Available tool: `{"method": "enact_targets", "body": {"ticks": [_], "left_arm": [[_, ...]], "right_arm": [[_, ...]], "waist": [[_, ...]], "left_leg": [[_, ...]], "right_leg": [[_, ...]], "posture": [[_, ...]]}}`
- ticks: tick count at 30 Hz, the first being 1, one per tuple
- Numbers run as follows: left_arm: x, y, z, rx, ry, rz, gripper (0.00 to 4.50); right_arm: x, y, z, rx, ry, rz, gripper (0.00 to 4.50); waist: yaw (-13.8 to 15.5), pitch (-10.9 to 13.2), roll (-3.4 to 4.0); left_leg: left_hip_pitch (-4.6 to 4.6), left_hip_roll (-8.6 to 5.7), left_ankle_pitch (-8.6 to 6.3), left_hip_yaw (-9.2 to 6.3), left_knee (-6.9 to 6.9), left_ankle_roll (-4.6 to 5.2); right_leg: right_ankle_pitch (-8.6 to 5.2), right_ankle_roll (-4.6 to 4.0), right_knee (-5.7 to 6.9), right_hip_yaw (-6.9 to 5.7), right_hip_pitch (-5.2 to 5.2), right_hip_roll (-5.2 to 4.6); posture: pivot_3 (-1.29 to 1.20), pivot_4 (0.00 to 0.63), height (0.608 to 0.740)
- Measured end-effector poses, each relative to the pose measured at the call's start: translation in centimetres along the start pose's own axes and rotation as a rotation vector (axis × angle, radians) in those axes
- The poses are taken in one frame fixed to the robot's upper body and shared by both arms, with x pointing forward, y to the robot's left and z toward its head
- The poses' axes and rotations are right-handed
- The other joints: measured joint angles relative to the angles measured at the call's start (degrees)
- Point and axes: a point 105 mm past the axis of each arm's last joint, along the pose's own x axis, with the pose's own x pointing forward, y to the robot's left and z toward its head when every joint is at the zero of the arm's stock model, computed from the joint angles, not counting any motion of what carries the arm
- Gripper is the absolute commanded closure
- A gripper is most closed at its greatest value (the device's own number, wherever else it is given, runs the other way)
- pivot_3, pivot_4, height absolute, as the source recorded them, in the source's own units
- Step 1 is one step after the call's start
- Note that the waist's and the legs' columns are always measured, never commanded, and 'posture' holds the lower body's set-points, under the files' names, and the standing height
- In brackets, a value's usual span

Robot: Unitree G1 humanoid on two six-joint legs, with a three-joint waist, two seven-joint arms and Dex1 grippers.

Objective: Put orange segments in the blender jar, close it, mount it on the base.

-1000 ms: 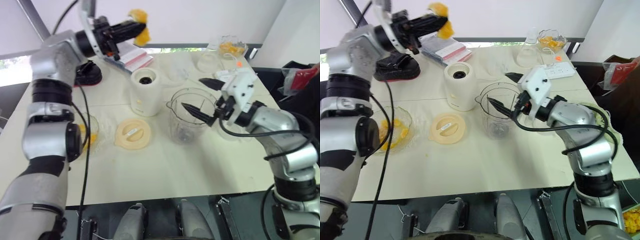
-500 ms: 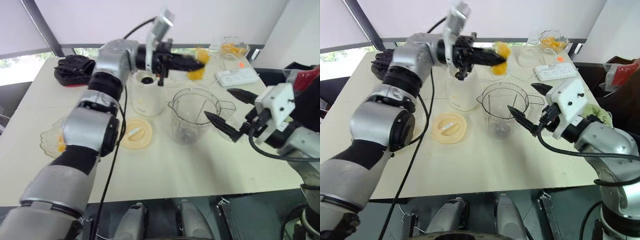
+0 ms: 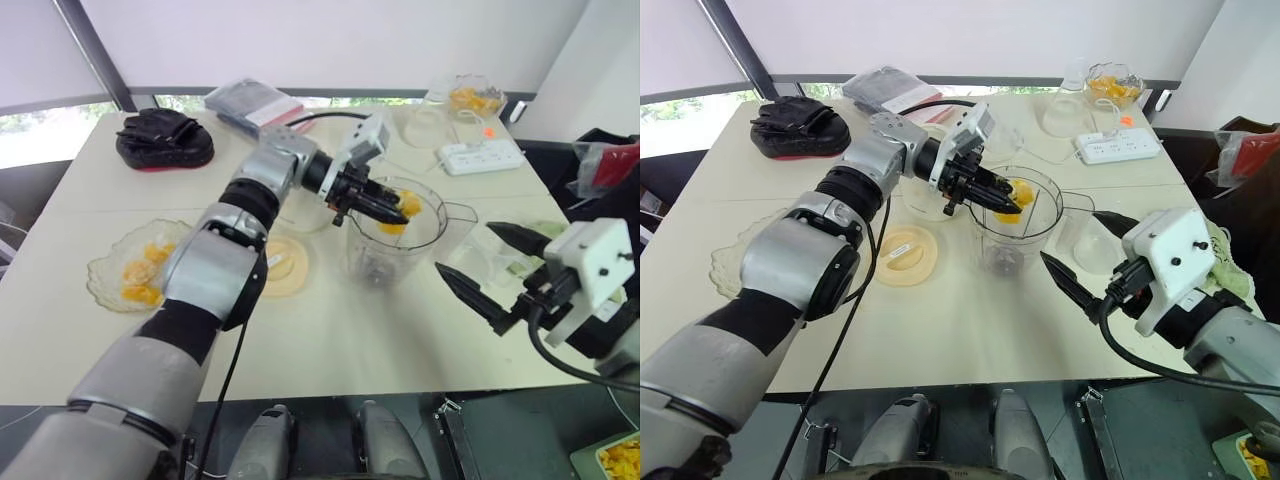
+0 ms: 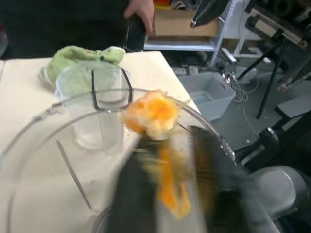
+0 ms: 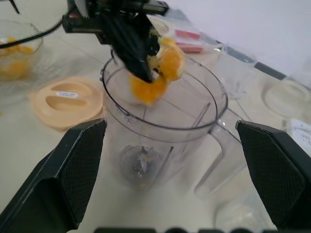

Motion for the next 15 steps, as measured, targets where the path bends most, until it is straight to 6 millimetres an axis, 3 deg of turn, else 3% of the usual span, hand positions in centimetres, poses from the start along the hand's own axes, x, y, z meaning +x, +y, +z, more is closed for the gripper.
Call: {"method": "enact_targets", "body": {"ticks": [4, 11, 15], "left_arm": [[0.1, 0.1, 0.0, -0.005, -0.012, 0.005, 0.14], [-0.2, 0.6, 1.5, 0.022, -0.128, 0.06, 0.14], [-2.3, 0.9, 3.6, 0.062, -0.218, 0.108, 0.14]], "right_arm": [[-0.7, -0.1, -0.1, 0.021, 0.015, -0.028, 0.0], [-1.5, -0.2, -0.6, 0.048, 0.049, -0.08, 0.0], [-2.5, -0.8, -1.6, 0.066, 0.073, -0.157, 0.0]], "waist": [[0.23, 0.05, -0.09], [0.28, 0.12, -0.21], [0.26, 0.14, -0.24]], "left_leg": [[0.06, 0.0, -0.01, 0.0, 0.03, 0.03], [0.08, 0.01, -0.01, -0.02, 0.03, 0.06], [0.11, 0.02, -0.01, -0.02, 0.03, 0.07]], "right_leg": [[0.0, 0.0, -0.01, -0.04, 0.1, 0.01], [-0.01, 0.01, -0.03, -0.07, 0.18, 0.06], [-0.01, 0.02, -0.03, -0.08, 0.19, 0.14]], "posture": [[0.0, 0.15, 0.74], [0.0, 0.15, 0.74], [0.0, 0.15, 0.74]]}}
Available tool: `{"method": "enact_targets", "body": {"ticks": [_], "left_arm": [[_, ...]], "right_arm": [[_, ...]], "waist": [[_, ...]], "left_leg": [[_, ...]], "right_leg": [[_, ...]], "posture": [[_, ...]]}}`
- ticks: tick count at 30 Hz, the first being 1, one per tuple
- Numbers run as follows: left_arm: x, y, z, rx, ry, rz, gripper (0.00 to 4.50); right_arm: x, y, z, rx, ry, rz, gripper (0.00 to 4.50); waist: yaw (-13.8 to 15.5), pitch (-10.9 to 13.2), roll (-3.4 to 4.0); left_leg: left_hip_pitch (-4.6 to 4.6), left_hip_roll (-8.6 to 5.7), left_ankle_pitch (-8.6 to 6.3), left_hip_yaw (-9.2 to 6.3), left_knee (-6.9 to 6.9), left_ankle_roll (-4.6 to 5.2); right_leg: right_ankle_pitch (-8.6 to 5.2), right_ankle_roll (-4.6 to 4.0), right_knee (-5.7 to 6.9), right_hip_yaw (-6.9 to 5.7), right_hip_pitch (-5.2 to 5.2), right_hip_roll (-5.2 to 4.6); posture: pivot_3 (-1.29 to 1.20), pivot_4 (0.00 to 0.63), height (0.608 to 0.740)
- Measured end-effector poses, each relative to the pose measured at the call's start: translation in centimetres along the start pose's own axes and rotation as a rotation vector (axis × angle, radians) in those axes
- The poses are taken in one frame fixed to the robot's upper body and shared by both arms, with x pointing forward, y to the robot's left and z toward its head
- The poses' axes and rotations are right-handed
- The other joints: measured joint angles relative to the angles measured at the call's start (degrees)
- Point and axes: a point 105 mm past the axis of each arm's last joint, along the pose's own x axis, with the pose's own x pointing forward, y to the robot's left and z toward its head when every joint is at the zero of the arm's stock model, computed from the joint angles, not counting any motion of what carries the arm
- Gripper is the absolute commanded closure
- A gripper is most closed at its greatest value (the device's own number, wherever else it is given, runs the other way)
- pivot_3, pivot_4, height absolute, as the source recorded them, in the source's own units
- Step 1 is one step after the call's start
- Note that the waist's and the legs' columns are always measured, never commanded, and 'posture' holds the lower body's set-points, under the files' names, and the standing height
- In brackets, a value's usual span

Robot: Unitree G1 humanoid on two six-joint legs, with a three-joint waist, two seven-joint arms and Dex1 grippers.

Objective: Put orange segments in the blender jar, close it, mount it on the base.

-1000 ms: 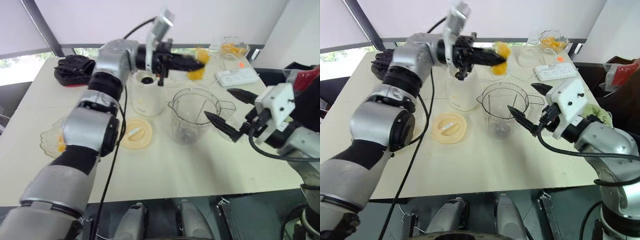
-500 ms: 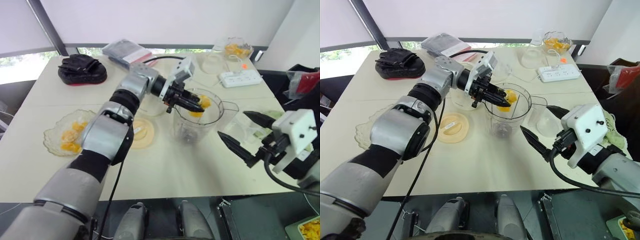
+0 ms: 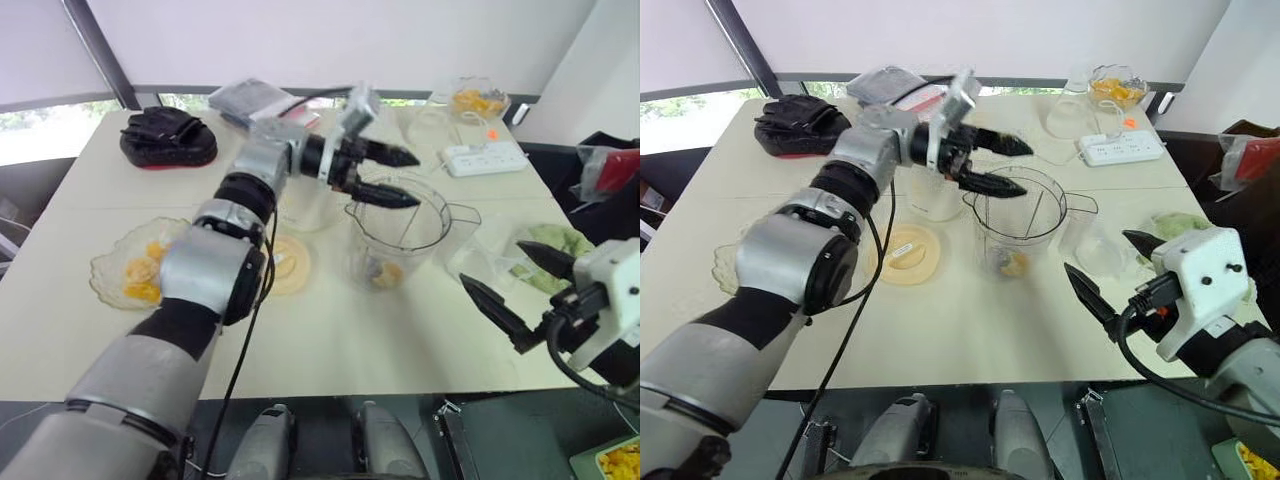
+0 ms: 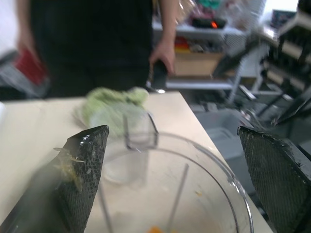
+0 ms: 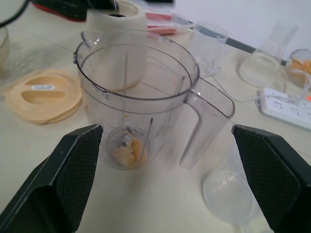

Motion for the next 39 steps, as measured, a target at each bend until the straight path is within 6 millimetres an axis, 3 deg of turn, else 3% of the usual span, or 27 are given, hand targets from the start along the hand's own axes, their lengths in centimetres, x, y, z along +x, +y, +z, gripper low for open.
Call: {"method": "enact_targets", "body": {"ticks": [6, 9, 12, 17, 24, 28, 33, 39], "left_arm": [[-4.5, 0.4, 1.9, 0.031, -0.044, 0.097, 0.14], [-6.3, -0.1, 0.2, 0.007, -0.04, 0.132, 0.14], [-8.1, -1.4, -3.2, -0.058, -0.008, 0.171, 0.14], [-7.9, -5.2, -7.3, -0.141, 0.05, 0.152, 0.14], [-7.1, -7.9, -9.5, -0.182, 0.099, 0.162, 0.14], [-6.8, -8.1, -9.9, -0.179, 0.119, 0.184, 0.14], [-6.5, -8.2, -9.8, -0.17, 0.115, 0.203, 0.14], [-6.8, -8.3, -9.8, -0.168, 0.118, 0.221, 0.14]], "right_arm": [[-1.4, -2.0, -2.6, -0.005, 0.017, -0.235, 0.0], [-1.7, -2.4, -3.8, 0.005, 0.013, -0.334, 0.0], [-2.0, -3.4, -5.2, 0.025, -0.004, -0.48, 0.0], [-1.4, -4.5, -7.9, 0.028, 0.007, -0.607, 0.0], [-0.1, -5.5, -11.5, 0.032, 0.037, -0.737, 0.0], [2.7, -5.8, -11.4, 0.134, -0.067, -0.798, 0.0], [3.2, -6.1, -13.6, 0.144, -0.014, -0.813, 0.0], [3.6, -6.0, -13.9, 0.151, -0.023, -0.809, 0.0]], "waist": [[-0.28, -0.04, 0.08], [-0.23, -0.07, 0.11], [-0.29, -0.08, 0.14], [0.21, -0.07, 0.03], [0.54, -0.64, -1.82], [0.37, -0.67, 0.06], [-0.07, -0.63, 0.36], [-0.19, -0.6, 0.62]], "left_leg": [[0.13, 0.03, 0.01, 0.0, -0.04, -0.01], [0.24, 0.05, 0.05, -0.02, -0.05, -0.09], [0.33, 0.08, 0.17, 0.0, -0.1, -0.31], [0.29, 0.1, 0.23, -0.06, -0.12, -0.42], [0.22, 1.12, 0.65, -1.07, -1.23, -1.16], [0.21, 0.99, 0.69, -0.92, -1.2, -1.24], [0.97, 0.94, 0.53, -0.58, -1.06, -0.93], [1.59, 1.0, 0.5, -0.48, -1.18, -0.88]], "right_leg": [[0.0, 0.0, 0.02, 0.06, 0.04, 0.1], [0.0, 0.0, 0.01, 0.14, 0.16, 0.05], [0.0, -0.01, 0.02, 0.23, 0.18, 0.02], [0.0, -0.02, -0.08, 0.2, 0.19, -0.02], [0.54, -0.91, -1.34, -0.37, 0.35, 1.12], [0.55, -0.94, -1.13, -0.25, 0.27, 0.99], [0.54, -0.92, -0.97, 0.02, 0.92, 0.98], [0.54, -0.92, -0.97, 0.14, 1.4, 1.06]], "posture": [[0.0, 0.15, 0.74], [0.0, 0.15, 0.74], [0.0, 0.15, 0.74], [0.0, 0.15, 0.74], [0.0, 0.15, 0.74], [0.0, 0.15, 0.74], [0.0, 0.15, 0.74], [0.0, 0.15, 0.74]]}}
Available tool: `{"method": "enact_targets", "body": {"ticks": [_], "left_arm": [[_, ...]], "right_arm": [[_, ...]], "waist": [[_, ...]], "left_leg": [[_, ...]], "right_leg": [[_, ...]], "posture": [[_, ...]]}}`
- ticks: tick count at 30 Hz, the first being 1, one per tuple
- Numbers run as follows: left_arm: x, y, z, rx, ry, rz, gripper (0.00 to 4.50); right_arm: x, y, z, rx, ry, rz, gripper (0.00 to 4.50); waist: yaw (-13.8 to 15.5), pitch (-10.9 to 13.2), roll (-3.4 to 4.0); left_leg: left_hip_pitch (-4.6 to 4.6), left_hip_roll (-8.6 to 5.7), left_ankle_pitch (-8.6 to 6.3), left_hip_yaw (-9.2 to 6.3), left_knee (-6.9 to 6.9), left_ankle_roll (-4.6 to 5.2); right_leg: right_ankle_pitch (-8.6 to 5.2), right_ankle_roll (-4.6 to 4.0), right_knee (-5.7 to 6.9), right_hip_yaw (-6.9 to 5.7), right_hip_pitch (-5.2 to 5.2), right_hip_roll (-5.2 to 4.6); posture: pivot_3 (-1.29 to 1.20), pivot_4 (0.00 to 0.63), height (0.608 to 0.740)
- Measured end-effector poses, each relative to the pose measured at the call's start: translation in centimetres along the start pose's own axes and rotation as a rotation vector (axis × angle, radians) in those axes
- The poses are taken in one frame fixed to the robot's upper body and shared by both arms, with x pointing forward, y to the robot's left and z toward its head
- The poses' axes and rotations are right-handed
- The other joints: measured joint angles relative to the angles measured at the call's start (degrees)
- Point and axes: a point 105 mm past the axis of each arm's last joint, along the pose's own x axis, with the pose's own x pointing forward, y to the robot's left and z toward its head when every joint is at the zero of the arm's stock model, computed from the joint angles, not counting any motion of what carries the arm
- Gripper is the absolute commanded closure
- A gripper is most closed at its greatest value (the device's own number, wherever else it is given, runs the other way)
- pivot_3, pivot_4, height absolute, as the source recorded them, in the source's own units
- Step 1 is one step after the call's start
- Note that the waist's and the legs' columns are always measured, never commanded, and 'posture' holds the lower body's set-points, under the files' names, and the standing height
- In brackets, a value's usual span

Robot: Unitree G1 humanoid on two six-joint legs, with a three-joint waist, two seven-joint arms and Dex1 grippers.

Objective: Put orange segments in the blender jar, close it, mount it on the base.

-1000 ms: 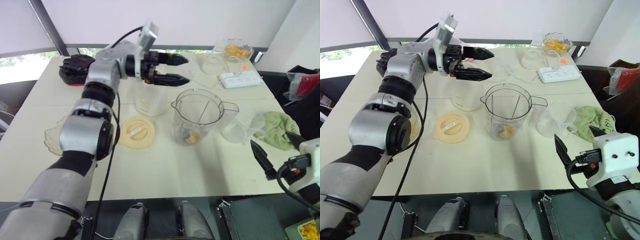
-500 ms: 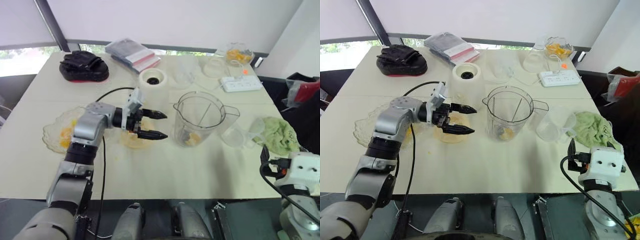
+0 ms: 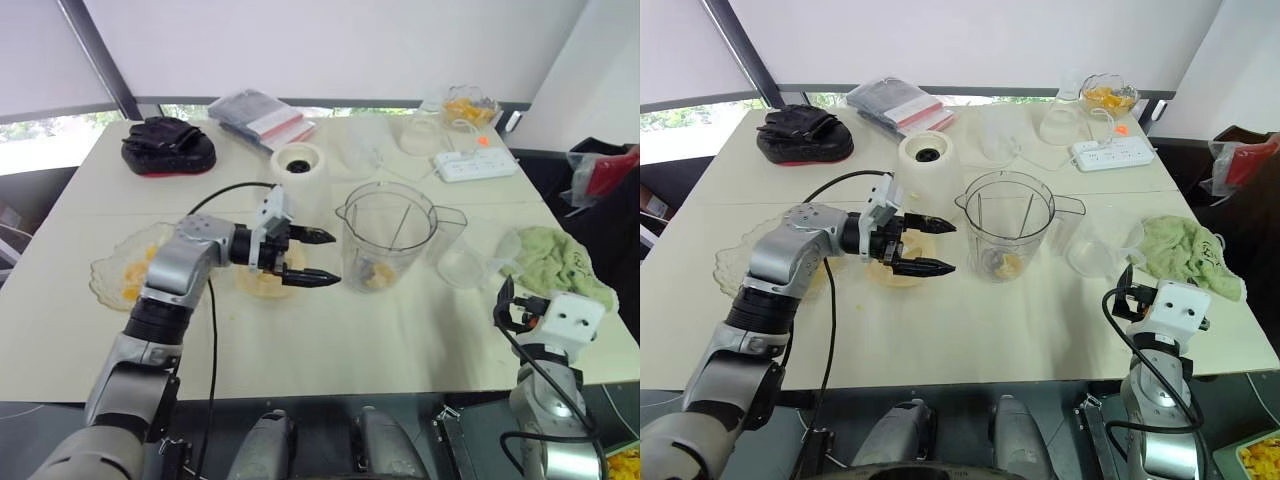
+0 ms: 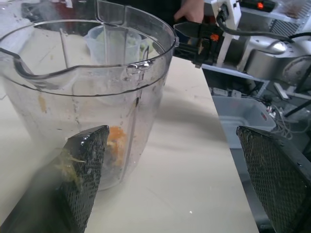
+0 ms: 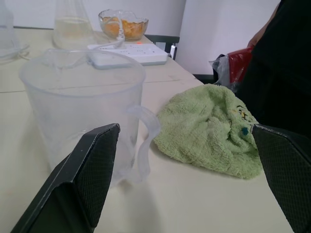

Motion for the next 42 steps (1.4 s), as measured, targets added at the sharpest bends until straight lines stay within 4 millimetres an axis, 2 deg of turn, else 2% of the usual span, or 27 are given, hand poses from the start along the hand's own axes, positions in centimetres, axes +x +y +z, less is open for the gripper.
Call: {"method": "enact_targets", "body": {"ticks": [8, 19, 28, 31, 37, 38, 42], "left_arm": [[-0.1, -0.1, -0.2, 0.002, 0.012, 0.017, 0.14], [0.0, -0.2, -0.4, -0.002, 0.008, 0.029, 0.14], [0.1, -0.1, -0.5, 0.001, 0.013, 0.04, 0.14], [0.3, -0.1, -0.8, -0.005, 0.019, 0.04, 0.07], [0.1, 0.0, -0.8, 0.0, 0.027, 0.053, 0.07], [0.0, 0.0, -0.8, 0.001, 0.028, 0.055, 0.07], [0.0, 0.0, -0.7, 0.006, 0.029, 0.056, 0.07]], "right_arm": [[1.2, 0.5, -2.1, 0.025, 0.056, -0.017, 0.0], [3.6, -0.4, -1.6, 0.023, 0.035, -0.069, 0.0], [4.6, -0.2, -1.7, 0.018, 0.039, -0.077, 0.0], [5.0, 0.0, -1.8, 0.015, 0.041, -0.068, 0.9], [5.4, 0.8, -1.8, 0.006, 0.037, -0.045, 4.12], [5.4, 0.9, -1.8, 0.008, 0.036, -0.043, 4.45], [5.9, 1.4, -0.8, 0.02, -0.004, -0.031, 4.45]], "waist": [[-0.04, 0.01, 0.02], [-0.07, 0.01, 0.04], [-0.12, 0.02, 0.05], [-0.14, 0.02, 0.06], [-0.11, 0.03, 0.06], [-0.12, 0.03, 0.06], [0.09, 0.03, 0.06]], "left_leg": [[0.13, 0.01, -0.02, 0.16, -0.05, 0.03], [0.15, 0.01, -0.03, 0.2, -0.07, 0.04], [0.14, 0.01, -0.03, 0.21, -0.09, 0.05], [0.15, 0.02, -0.03, 0.22, -0.1, 0.05], [0.14, 0.02, -0.03, 0.22, -0.13, 0.05], [0.14, 0.02, -0.03, 0.22, -0.13, 0.05], [0.14, 0.02, -0.03, 0.22, -0.13, 0.05]], "right_leg": [[0.0, 0.0, -0.01, 0.15, 0.06, -0.02], [0.0, 0.0, -0.02, 0.18, 0.05, -0.02], [0.0, 0.01, -0.03, 0.19, 0.04, -0.02], [0.0, 0.0, -0.04, 0.19, 0.04, -0.02], [0.0, 0.01, -0.06, 0.2, 0.02, -0.02], [0.0, 0.01, -0.07, 0.2, 0.02, -0.03], [0.0, 0.01, -0.07, 0.2, 0.03, -0.03]], "posture": [[0.0, 0.15, 0.74], [0.0, 0.15, 0.74], [0.0, 0.15, 0.74], [0.0, 0.15, 0.74], [0.0, 0.15, 0.74], [0.0, 0.15, 0.74], [0.0, 0.15, 0.74]]}}
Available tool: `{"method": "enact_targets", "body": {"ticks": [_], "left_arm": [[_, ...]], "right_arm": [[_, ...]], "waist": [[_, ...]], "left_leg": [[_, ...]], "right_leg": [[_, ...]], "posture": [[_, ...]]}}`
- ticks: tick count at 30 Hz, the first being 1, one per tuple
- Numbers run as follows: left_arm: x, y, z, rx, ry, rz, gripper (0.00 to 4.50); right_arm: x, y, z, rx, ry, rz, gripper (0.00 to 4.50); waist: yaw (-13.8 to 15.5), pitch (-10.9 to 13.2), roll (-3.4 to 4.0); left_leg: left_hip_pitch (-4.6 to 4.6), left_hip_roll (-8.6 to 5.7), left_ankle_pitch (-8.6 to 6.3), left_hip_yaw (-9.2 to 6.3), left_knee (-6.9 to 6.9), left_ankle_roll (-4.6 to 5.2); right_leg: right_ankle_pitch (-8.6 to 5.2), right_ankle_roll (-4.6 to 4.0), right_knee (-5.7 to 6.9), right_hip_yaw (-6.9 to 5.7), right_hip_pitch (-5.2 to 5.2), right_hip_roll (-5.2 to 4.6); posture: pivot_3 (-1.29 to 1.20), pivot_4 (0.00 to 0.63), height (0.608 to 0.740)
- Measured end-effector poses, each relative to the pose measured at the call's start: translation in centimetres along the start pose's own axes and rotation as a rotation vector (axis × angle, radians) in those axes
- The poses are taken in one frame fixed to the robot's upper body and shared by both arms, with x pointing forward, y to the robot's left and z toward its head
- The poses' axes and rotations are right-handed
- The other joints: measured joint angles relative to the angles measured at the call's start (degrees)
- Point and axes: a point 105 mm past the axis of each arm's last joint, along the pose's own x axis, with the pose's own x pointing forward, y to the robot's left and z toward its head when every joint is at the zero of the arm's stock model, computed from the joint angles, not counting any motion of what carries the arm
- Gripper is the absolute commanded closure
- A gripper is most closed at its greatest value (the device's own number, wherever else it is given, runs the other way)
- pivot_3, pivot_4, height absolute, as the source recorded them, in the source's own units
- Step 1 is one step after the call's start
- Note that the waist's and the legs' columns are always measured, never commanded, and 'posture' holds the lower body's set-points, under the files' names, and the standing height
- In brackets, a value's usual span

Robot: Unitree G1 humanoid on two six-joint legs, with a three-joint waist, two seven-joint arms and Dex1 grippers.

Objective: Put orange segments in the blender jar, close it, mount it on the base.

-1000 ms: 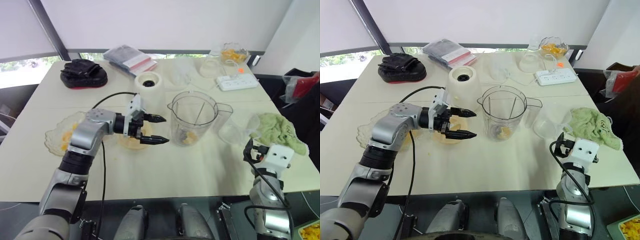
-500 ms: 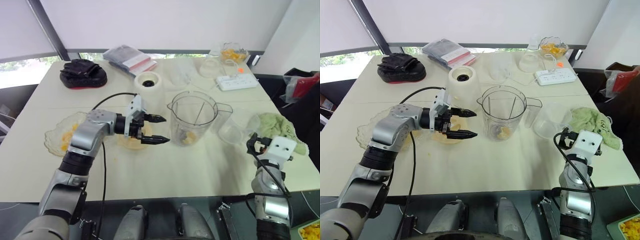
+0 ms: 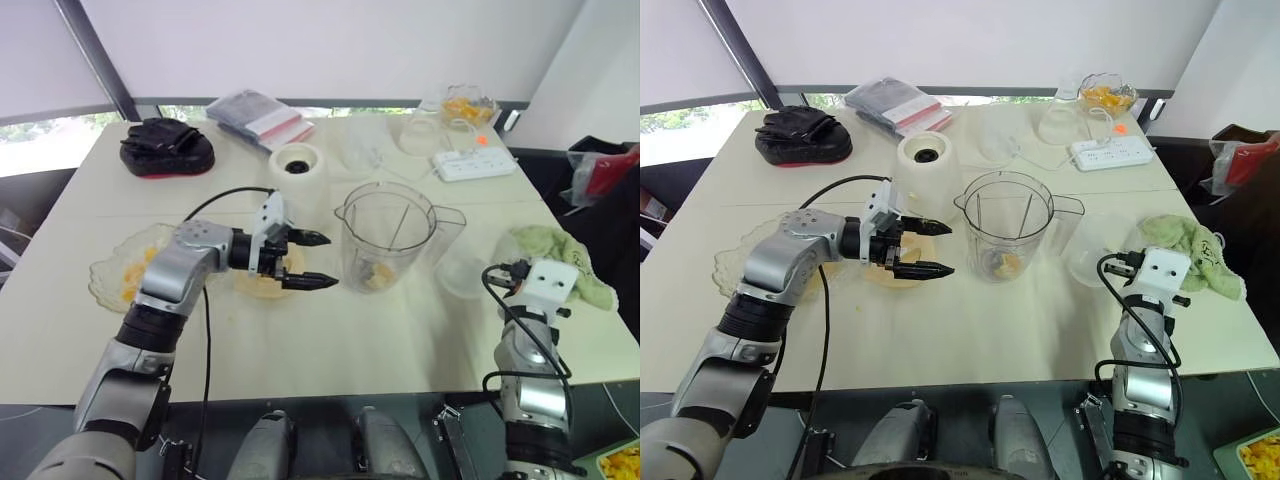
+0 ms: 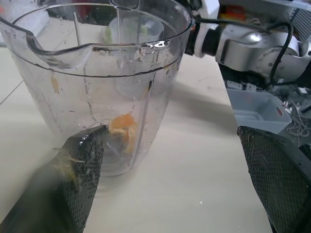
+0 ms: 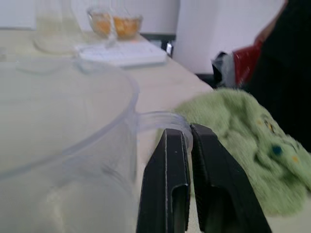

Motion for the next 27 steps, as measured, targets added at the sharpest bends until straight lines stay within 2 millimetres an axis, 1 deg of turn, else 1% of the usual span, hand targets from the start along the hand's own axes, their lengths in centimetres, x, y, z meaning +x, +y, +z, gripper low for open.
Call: {"method": "enact_targets", "body": {"ticks": [7, 10, 12, 15, 21, 23, 26, 27], "left_arm": [[-0.1, 0.1, 0.0, 0.003, 0.0, 0.007, 0.07], [0.0, 0.1, 0.0, 0.002, -0.003, 0.012, 0.07], [0.0, 0.2, 0.1, 0.005, -0.005, 0.015, 0.07], [0.1, 0.2, 0.1, 0.011, -0.01, 0.013, 0.07], [0.6, 0.1, 0.2, 0.002, -0.026, 0.002, 0.07], [0.7, 0.2, 0.3, 0.006, -0.028, 0.0, 0.07], [0.9, 0.3, 0.6, 0.012, -0.038, -0.005, 0.07], [1.0, 0.3, 0.6, 0.013, -0.041, -0.007, 0.07]], "right_arm": [[-0.1, 0.0, 0.0, 0.008, 0.002, -0.002, 4.45], [-0.3, 0.0, 0.5, 0.028, -0.002, -0.012, 4.45], [-0.3, -0.2, 1.3, 0.043, -0.017, -0.023, 4.45], [-0.4, -0.7, 3.4, 0.055, -0.07, -0.043, 4.45], [0.0, -1.4, 8.5, 0.062, -0.189, -0.061, 4.45], [0.4, -1.7, 11.1, 0.043, -0.253, -0.057, 4.45], [0.5, -2.1, 16.0, 0.019, -0.385, -0.045, 4.45], [0.4, -2.1, 17.1, 0.014, -0.415, -0.041, 4.45]], "waist": [[-0.17, 0.0, 0.01], [-0.17, 0.02, 0.04], [-0.16, 0.08, 0.13], [-0.18, 0.15, 0.24], [-0.22, 0.19, 0.3], [-0.22, 0.27, 0.41], [-0.23, 0.28, 0.42], [-0.22, 0.28, 0.41]], "left_leg": [[0.0, 0.0, 0.0, 0.01, -0.03, 0.0], [-0.01, 0.0, 0.0, 0.01, -0.03, 0.0], [-0.02, 0.0, 0.0, 0.01, -0.04, 0.0], [-0.02, 0.0, 0.0, 0.02, -0.06, 0.0], [-0.03, 0.0, 0.0, 0.04, -0.1, 0.0], [-0.04, 0.0, 0.0, 0.08, -0.09, 0.0], [-0.03, 0.01, 0.0, 0.07, -0.18, 0.0], [-0.04, 0.02, 0.0, 0.07, -0.23, 0.0]], "right_leg": [[0.0, 0.0, -0.03, 0.01, 0.0, 0.0], [0.0, 0.0, -0.04, 0.01, -0.01, -0.01], [0.0, 0.0, -0.04, 0.02, -0.01, -0.01], [0.0, 0.0, -0.05, 0.03, -0.04, -0.01], [0.0, 0.0, -0.06, 0.03, -0.06, -0.01], [0.0, 0.01, -0.07, 0.04, -0.07, -0.01], [0.0, 0.01, -0.11, 0.04, -0.08, -0.01], [0.0, 0.01, -0.17, 0.03, -0.08, 0.0]], "posture": [[0.0, 0.15, 0.74], [0.0, 0.15, 0.74], [0.0, 0.15, 0.74], [0.0, 0.15, 0.74], [0.0, 0.15, 0.74], [0.0, 0.15, 0.74], [0.0, 0.15, 0.74], [0.0, 0.15, 0.74]]}}
